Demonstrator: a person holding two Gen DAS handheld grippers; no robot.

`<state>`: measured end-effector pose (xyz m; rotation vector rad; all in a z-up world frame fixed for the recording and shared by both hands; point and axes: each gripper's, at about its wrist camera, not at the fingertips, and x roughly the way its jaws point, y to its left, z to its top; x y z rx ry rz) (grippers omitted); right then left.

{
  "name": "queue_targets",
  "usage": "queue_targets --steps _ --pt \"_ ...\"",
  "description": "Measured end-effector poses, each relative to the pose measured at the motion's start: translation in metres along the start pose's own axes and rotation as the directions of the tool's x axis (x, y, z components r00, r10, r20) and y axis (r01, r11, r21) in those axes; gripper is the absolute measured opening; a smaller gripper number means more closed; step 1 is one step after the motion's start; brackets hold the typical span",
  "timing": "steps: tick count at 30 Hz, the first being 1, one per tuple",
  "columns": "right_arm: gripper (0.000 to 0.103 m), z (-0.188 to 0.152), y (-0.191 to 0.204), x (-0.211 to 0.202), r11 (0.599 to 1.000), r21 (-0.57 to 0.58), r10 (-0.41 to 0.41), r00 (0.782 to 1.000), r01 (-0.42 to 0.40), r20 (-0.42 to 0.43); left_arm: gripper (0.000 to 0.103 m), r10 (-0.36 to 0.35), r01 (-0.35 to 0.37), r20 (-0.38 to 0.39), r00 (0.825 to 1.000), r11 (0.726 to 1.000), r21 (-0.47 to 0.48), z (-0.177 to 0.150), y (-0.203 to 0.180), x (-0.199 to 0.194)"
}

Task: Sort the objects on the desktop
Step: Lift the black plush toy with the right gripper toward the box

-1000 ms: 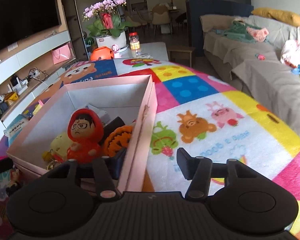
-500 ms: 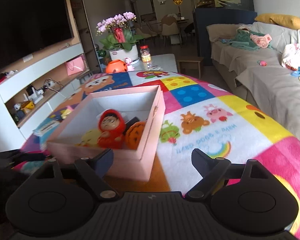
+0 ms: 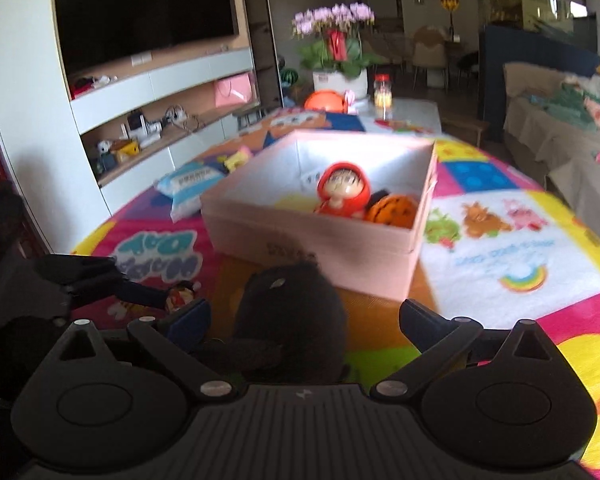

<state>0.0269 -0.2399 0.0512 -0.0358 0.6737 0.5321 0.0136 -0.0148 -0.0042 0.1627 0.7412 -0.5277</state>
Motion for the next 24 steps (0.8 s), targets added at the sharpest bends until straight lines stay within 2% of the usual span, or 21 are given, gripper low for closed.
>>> queue_targets --steps 4,5,6,7,10,15,18,21,24 --pt "0.097 -0.001 0.005 0.019 1.0 0.011 0.019 1.0 -0.019 -0.024 0.1 0.054 -0.054 -0.005 0.999 0.997 -0.054 0.006 0.004 0.003" --pt "0.088 -0.001 0.008 0.023 1.0 0.001 0.003 1.0 -0.003 -0.027 0.1 0.065 -0.064 -0.001 0.998 0.995 -0.07 0.008 0.006 0.004" --pt "0.075 0.0 0.01 0.026 1.0 -0.014 -0.014 0.999 0.014 -0.036 0.1 0.071 -0.07 0.003 0.997 0.994 -0.081 0.01 0.006 0.005" --pt "0.067 0.001 0.011 0.029 0.999 -0.024 -0.036 0.998 0.035 -0.046 0.1 0.074 -0.073 0.006 0.997 0.993 -0.09 0.011 0.007 0.007" --pt "0.065 0.003 0.009 0.024 0.999 -0.018 -0.049 0.998 0.048 -0.051 0.097 0.079 -0.078 0.005 0.997 0.993 -0.083 0.013 0.004 0.012" --pt "0.065 0.006 0.003 -0.002 0.999 -0.012 -0.054 0.997 0.053 -0.06 0.071 0.095 -0.095 0.018 0.995 0.995 -0.013 0.014 -0.012 0.012" --pt "0.064 0.01 -0.002 -0.024 0.999 0.006 -0.039 0.998 0.039 -0.055 0.07 0.1 -0.1 0.051 0.994 0.995 0.002 0.016 -0.017 -0.003" --pt "0.064 0.023 -0.007 -0.063 0.999 0.045 -0.022 0.999 0.02 0.047 0.07 0.112 -0.117 0.155 0.982 0.993 0.02 0.031 -0.017 -0.034" --pt "0.064 0.043 -0.013 -0.097 0.997 0.072 -0.035 0.984 0.023 0.174 0.071 0.162 -0.18 0.266 0.95 0.983 0.044 0.055 -0.011 -0.056"
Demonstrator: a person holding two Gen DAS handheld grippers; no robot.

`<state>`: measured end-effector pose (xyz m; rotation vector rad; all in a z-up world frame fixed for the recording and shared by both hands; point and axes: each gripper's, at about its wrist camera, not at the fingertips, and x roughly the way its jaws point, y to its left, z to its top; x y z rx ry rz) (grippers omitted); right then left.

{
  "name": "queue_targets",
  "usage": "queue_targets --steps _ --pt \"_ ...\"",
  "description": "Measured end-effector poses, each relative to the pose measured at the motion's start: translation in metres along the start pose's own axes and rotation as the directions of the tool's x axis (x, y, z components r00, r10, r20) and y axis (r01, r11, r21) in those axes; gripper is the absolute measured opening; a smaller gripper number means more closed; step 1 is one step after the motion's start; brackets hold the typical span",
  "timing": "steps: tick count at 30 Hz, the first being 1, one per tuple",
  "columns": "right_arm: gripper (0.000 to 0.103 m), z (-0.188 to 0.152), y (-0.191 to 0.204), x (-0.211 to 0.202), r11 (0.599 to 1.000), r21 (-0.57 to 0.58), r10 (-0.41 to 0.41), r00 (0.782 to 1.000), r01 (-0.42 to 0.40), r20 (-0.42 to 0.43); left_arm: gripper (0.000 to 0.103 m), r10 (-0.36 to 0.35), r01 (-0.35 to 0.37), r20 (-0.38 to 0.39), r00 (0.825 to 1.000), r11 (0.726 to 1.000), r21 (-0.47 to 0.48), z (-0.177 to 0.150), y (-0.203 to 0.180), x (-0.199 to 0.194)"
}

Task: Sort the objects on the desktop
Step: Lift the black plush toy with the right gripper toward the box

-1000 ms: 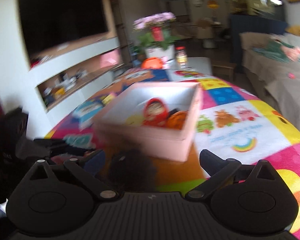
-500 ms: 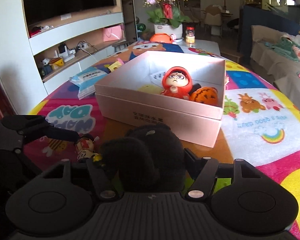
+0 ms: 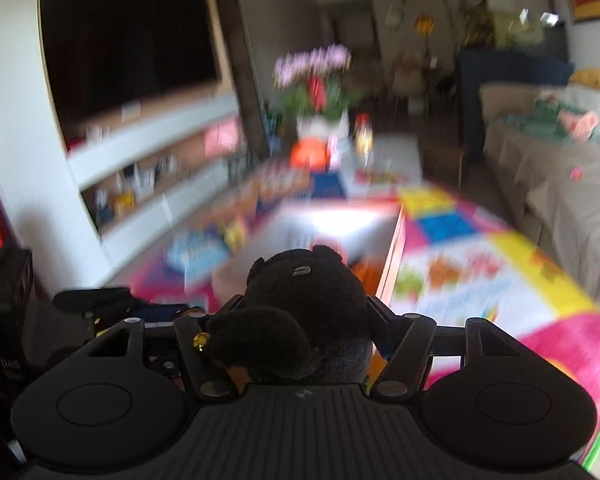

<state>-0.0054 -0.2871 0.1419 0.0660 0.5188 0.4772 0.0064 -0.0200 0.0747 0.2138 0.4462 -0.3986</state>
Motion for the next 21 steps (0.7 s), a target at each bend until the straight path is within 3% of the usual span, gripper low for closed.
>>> queue_targets --steps 3,8,9,11,16,21 --pt "0.064 0.015 0.001 -0.009 0.999 -0.026 -0.036 0.996 0.039 0.079 0.071 0.063 -0.066 0.071 0.996 0.997 0.042 0.024 0.008 0.008" --pt "0.064 0.032 -0.002 0.008 0.999 -0.027 -0.041 0.996 0.043 0.077 0.073 0.109 -0.118 0.138 0.984 0.991 0.057 0.065 0.024 0.05" --pt "0.064 0.035 -0.002 0.013 0.999 -0.032 -0.039 0.996 0.041 0.075 0.082 0.113 -0.122 0.134 0.984 0.991 0.056 0.071 0.027 0.06" --pt "0.064 0.044 -0.003 0.022 0.998 -0.042 -0.04 0.996 0.044 0.079 0.09 0.107 -0.109 0.102 0.989 0.994 0.021 0.075 0.036 0.077" --pt "0.064 0.069 -0.009 0.051 0.997 -0.028 -0.064 0.995 0.066 0.082 0.097 0.067 -0.065 0.029 0.997 0.996 -0.062 0.035 0.046 0.071" --pt "0.064 0.105 -0.021 0.102 0.998 -0.007 -0.059 0.995 0.06 0.086 0.097 0.092 -0.111 -0.108 0.99 0.977 -0.184 -0.019 0.069 0.059"
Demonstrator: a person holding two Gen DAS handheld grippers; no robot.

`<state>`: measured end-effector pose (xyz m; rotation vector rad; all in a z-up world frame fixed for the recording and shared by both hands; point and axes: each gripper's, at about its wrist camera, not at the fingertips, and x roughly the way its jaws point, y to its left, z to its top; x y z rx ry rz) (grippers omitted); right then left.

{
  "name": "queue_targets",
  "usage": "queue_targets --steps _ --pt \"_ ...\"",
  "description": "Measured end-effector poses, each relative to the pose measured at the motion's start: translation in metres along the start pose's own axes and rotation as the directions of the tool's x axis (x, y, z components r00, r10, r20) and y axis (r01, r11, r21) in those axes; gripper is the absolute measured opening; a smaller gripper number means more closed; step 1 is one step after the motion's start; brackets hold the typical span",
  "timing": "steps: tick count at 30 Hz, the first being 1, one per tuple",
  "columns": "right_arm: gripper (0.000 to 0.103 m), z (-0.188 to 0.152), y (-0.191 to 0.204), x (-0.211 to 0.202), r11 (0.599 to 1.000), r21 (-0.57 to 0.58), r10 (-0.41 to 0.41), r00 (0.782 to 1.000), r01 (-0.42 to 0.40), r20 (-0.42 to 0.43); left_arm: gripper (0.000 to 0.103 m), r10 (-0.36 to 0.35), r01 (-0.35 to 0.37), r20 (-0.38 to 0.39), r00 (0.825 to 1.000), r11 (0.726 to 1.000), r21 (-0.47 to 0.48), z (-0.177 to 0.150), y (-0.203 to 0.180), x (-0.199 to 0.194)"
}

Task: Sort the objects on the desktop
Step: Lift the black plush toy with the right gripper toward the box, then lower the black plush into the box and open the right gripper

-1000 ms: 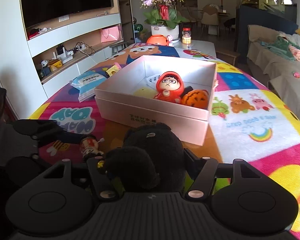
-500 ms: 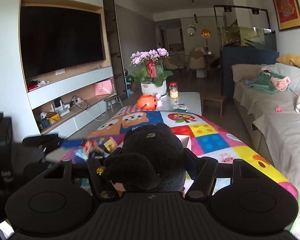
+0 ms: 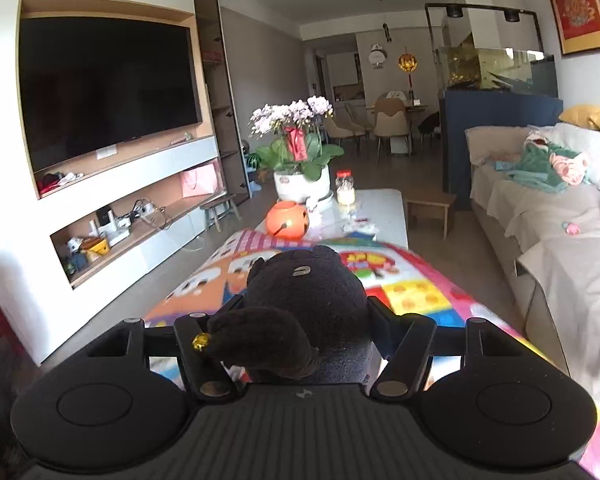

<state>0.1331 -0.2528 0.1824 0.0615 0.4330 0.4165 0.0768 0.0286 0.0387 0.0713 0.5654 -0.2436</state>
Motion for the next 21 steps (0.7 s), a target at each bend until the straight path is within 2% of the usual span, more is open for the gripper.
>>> queue_targets --steps 3,5,8,10,11,12,15,21 --pt "0.064 0.005 0.002 0.041 0.999 -0.007 -0.039 0.999 0.039 0.012 0.099 0.019 -0.023 -0.039 0.999 0.996 -0.082 -0.018 0.018 -0.006" --pt "0.064 0.004 0.001 0.07 0.999 0.009 -0.046 0.999 0.046 -0.009 0.1 0.027 -0.034 -0.057 0.998 0.993 -0.109 -0.026 0.026 -0.008" --pt "0.064 -0.004 -0.005 0.111 0.997 0.055 -0.039 0.994 0.045 -0.097 0.1 0.044 -0.052 -0.077 0.996 0.992 -0.114 -0.031 0.03 -0.01" --pt "0.066 -0.015 -0.014 0.132 0.993 0.121 0.025 0.98 -0.001 -0.196 0.1 0.049 -0.059 -0.084 0.995 0.991 -0.122 -0.032 0.032 -0.01" --pt "0.068 -0.02 -0.019 0.136 0.987 0.161 0.053 0.972 -0.016 -0.229 0.1 0.051 -0.061 -0.083 0.995 0.99 -0.127 -0.033 0.033 -0.011" --pt "0.074 -0.025 -0.022 0.137 0.982 0.19 0.067 0.969 -0.021 -0.239 0.1 0.053 -0.063 -0.079 0.995 0.989 -0.131 -0.036 0.035 -0.012" --pt "0.085 -0.026 -0.028 0.124 0.981 0.195 0.025 0.979 0.015 -0.2 0.101 0.062 -0.072 -0.069 0.996 0.985 -0.156 -0.039 0.04 -0.01" --pt "0.086 -0.014 -0.014 0.103 0.991 0.118 -0.035 0.987 0.054 -0.158 0.102 0.058 -0.073 -0.073 0.996 0.971 -0.229 -0.045 0.046 -0.004"
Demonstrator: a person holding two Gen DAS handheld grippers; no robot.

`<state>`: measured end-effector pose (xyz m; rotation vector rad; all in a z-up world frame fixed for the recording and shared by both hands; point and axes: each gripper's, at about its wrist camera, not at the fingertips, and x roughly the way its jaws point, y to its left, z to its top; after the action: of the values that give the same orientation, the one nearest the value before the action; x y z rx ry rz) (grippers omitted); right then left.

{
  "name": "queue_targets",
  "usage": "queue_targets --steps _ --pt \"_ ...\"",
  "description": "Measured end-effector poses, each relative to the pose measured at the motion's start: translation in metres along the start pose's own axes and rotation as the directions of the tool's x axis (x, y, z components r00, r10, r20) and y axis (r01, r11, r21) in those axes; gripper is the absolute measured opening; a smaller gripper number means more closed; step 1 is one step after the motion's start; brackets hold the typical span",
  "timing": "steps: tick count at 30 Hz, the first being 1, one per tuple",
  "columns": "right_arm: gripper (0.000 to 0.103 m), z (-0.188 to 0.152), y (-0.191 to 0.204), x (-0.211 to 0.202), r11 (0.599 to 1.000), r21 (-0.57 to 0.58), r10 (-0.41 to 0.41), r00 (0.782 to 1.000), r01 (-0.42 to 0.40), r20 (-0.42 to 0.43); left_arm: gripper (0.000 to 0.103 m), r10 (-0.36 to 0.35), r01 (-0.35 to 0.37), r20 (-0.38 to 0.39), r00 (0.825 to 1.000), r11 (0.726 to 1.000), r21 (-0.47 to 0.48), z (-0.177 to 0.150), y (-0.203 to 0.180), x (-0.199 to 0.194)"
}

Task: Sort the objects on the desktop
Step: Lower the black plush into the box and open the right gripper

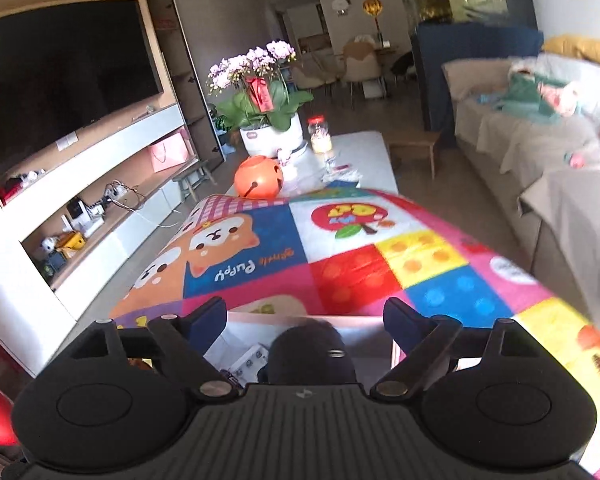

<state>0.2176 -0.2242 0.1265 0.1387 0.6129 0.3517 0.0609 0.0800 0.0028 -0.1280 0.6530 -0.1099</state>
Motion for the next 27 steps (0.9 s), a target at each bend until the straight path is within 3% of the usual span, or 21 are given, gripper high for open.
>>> queue_targets --steps 5,8,12,15,17,19,21,23,27 --pt "0.087 0.015 0.02 0.018 0.998 0.006 0.058 0.997 -0.058 -0.057 0.102 0.033 -0.03 0.033 0.999 0.995 -0.097 -0.003 0.012 -0.003" --pt "0.096 0.017 0.061 0.049 0.994 -0.042 0.095 0.985 -0.102 -0.143 0.103 0.058 -0.054 0.033 0.998 0.991 -0.121 -0.003 0.013 -0.003" --pt "0.095 0.008 0.127 0.102 0.975 -0.151 0.125 0.961 -0.165 -0.246 0.103 0.061 -0.057 0.03 0.998 0.991 -0.119 -0.003 0.012 -0.004" --pt "0.083 -0.008 0.169 0.144 0.958 -0.234 0.085 0.943 -0.166 -0.323 0.103 0.065 -0.061 0.026 0.998 0.99 -0.123 -0.003 0.013 -0.003" --pt "0.081 -0.022 0.188 0.167 0.944 -0.29 0.039 0.928 -0.155 -0.37 0.103 0.067 -0.063 0.026 0.997 0.99 -0.124 -0.003 0.013 -0.004" --pt "0.067 -0.035 0.198 0.183 0.933 -0.332 -0.024 0.9 -0.137 -0.436 0.103 0.066 -0.062 0.023 0.998 0.99 -0.126 -0.003 0.013 -0.003" --pt "0.044 -0.044 0.206 0.182 0.898 -0.425 -0.087 0.906 -0.108 -0.414 0.103 0.063 -0.06 0.02 0.998 0.99 -0.131 -0.003 0.014 -0.003" --pt "0.042 -0.043 0.203 0.17 0.905 -0.404 -0.051 0.907 -0.136 -0.419 0.103 0.059 -0.056 0.02 0.998 0.989 -0.135 -0.003 0.014 -0.003" --pt "0.042 -0.027 0.183 0.112 0.911 -0.371 0.056 0.944 -0.182 -0.326 0.103 0.059 -0.056 0.017 0.998 0.989 -0.135 -0.003 0.014 -0.002"
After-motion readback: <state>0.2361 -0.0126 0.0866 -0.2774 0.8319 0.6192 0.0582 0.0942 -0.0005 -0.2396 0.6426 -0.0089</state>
